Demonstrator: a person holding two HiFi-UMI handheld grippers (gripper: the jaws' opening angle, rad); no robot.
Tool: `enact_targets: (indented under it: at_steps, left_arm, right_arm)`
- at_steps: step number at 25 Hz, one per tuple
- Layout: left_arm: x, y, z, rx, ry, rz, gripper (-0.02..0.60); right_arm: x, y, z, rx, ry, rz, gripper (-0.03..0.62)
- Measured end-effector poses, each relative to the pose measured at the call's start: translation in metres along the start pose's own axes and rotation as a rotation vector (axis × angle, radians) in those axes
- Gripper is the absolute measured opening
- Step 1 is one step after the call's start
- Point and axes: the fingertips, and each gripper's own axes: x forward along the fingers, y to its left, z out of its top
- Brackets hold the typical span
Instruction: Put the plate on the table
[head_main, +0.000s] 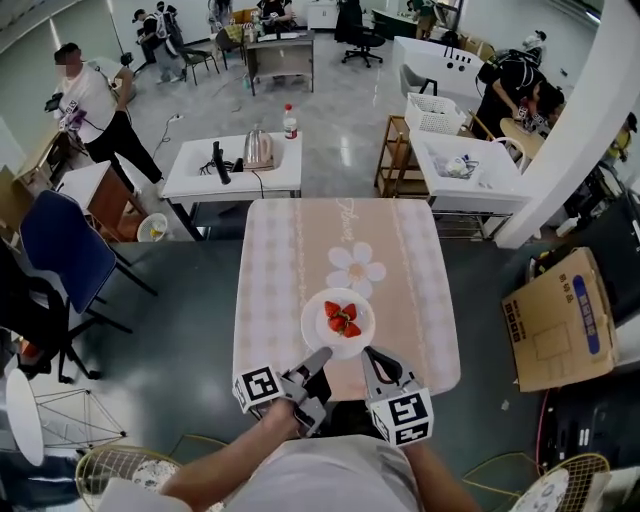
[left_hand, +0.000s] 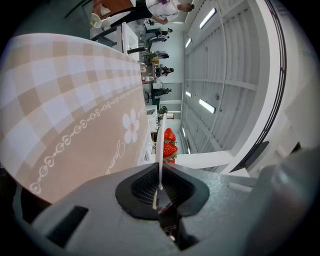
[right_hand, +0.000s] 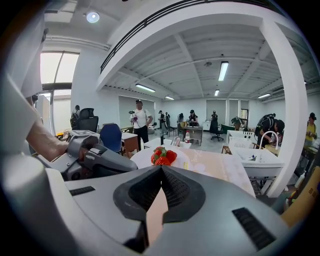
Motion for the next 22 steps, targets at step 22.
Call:
enact_targets:
  at_steps: [22]
  left_arm:
    - [0.093, 0.046, 0.033, -0.047, -0.104, 0.099, 0.018]
  right_arm:
    - [0.083, -0.068, -0.034, 0.062, 0.121, 0.154, 0.005]
